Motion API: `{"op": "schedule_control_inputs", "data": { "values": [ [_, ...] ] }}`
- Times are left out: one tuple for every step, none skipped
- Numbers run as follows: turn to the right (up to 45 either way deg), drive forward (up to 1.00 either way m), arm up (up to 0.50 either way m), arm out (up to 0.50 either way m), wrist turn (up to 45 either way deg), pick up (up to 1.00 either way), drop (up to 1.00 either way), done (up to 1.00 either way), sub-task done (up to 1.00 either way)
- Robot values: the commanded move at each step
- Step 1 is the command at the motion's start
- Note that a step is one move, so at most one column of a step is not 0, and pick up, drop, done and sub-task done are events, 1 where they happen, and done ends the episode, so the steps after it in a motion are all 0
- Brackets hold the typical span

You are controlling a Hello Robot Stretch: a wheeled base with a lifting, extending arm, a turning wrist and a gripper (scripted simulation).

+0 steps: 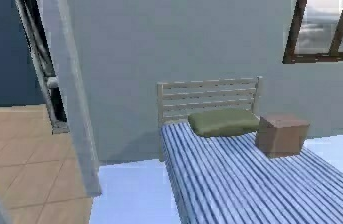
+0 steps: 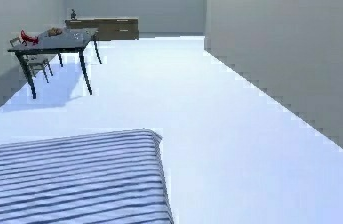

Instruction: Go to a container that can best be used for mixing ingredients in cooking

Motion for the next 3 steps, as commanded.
{"op": "schedule_control_inputs", "data": {
  "values": [
    [45.0, 0.0, 0.0, 0.0, 0.0, 0.0, 0.0, 0.0, 0.0],
    [45.0, 0.0, 0.0, 0.0, 0.0, 0.0, 0.0, 0.0, 0.0],
    [45.0, 0.0, 0.0, 0.0, 0.0, 0.0, 0.0, 0.0, 0.0]
  ]
}}
